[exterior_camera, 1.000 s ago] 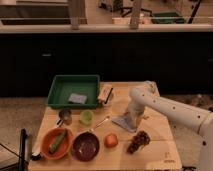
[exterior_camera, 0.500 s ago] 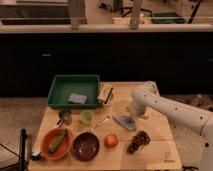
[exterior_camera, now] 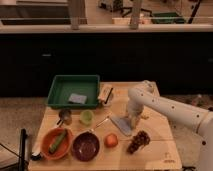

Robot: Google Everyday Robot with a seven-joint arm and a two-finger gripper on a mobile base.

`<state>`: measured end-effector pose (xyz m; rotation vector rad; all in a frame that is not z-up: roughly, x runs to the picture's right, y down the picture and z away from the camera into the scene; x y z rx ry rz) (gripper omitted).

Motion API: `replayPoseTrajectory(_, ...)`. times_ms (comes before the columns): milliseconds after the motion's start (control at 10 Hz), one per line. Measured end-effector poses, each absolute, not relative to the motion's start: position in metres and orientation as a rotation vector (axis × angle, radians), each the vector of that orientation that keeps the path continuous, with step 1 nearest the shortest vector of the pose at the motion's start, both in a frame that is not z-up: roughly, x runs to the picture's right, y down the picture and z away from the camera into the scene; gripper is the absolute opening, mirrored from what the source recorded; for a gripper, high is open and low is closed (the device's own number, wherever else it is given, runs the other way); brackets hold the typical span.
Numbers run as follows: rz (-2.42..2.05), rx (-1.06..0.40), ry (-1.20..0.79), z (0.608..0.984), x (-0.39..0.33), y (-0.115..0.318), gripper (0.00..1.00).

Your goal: Wipe purple bowl with towel

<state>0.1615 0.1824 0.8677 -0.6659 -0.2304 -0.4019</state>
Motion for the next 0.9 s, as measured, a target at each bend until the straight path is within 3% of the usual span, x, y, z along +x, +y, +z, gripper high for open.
replayPoseTrajectory(900, -0.5, -0.637, -0.296, 0.839, 0.124, 0.188, 0.8)
